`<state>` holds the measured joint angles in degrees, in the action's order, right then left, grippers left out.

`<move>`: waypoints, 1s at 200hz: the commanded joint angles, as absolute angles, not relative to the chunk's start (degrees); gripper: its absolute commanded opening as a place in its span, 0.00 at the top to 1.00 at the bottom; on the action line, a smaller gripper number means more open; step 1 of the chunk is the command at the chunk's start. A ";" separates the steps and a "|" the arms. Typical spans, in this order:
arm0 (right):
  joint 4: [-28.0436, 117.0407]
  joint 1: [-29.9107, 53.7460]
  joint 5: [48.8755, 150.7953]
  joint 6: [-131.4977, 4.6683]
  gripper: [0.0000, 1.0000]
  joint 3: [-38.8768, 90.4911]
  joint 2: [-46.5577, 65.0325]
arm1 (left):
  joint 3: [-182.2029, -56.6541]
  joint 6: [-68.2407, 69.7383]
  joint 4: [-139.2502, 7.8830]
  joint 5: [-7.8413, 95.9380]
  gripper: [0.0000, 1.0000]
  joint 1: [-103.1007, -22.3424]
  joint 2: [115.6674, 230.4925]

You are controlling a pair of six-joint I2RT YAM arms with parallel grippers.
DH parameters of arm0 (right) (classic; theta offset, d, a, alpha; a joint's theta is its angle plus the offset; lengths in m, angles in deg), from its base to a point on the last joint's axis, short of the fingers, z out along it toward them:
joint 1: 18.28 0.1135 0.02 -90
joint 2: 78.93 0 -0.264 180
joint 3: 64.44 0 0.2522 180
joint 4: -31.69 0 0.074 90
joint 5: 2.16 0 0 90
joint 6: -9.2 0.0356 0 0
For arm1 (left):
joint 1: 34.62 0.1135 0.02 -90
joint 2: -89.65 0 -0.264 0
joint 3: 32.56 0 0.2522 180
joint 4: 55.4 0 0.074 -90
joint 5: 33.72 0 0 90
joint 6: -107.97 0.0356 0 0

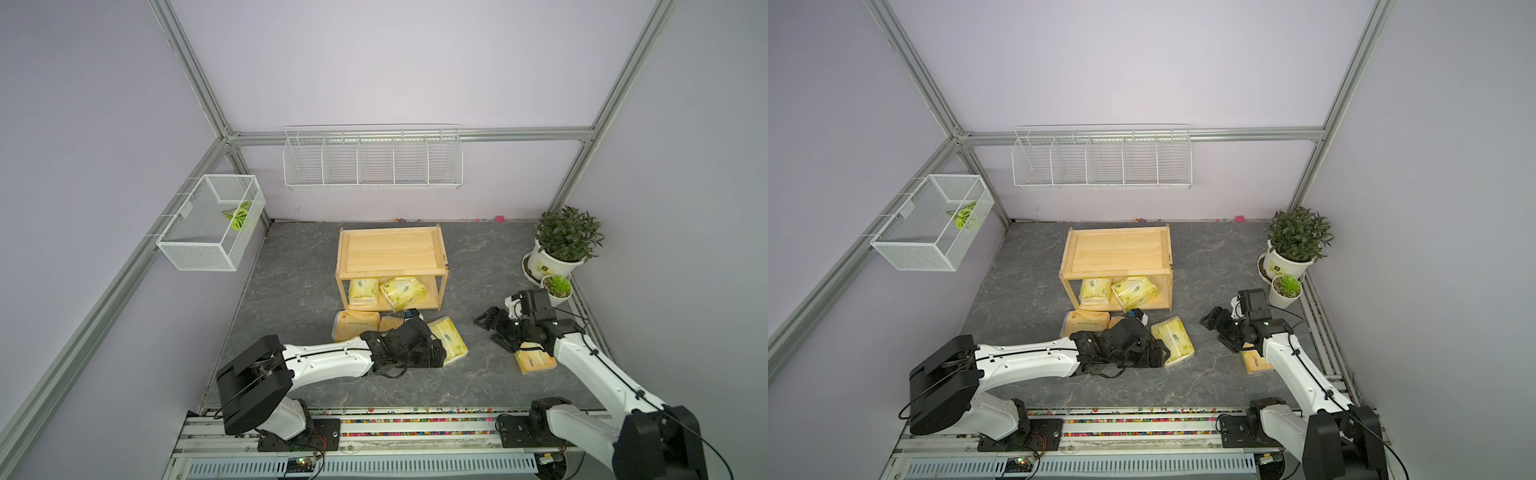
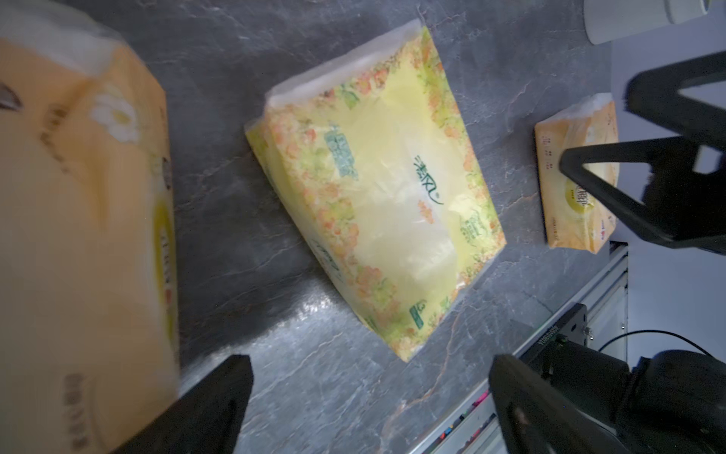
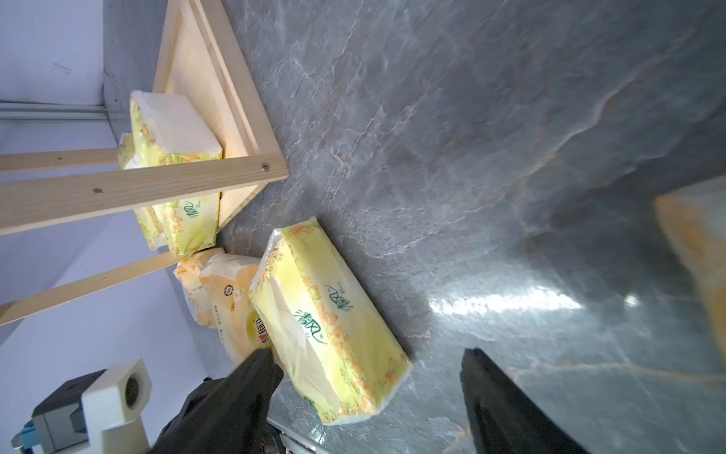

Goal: Place the tissue boxes on the shelf by color
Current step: Move the box of tissues to the center of the board, then pick up the box of tissues from the center of the board.

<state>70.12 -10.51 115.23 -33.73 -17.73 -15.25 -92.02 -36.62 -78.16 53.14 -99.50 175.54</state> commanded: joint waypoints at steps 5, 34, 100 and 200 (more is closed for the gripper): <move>61.78 -10.81 122.23 -34.22 0.20 -21.28 -12.32 | -94.47 -37.53 -72.70 51.45 0.00 -99.49 177.67; 57.48 -10.80 124.07 -33.43 0.20 -23.99 -10.37 | -95.14 -40.28 -68.31 51.38 0.00 -99.35 181.27; 47.62 -10.73 127.82 -31.02 0.20 -31.15 -7.05 | -91.32 -44.08 -58.75 52.22 0.00 -97.75 184.66; 50.02 -10.81 127.78 -32.70 0.20 -35.64 -11.89 | -86.96 -45.05 -56.61 54.25 0.00 -96.20 183.35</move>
<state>40.46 -10.82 131.91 -30.71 -34.45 -9.85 -88.39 -45.21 -55.69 52.40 -96.90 184.67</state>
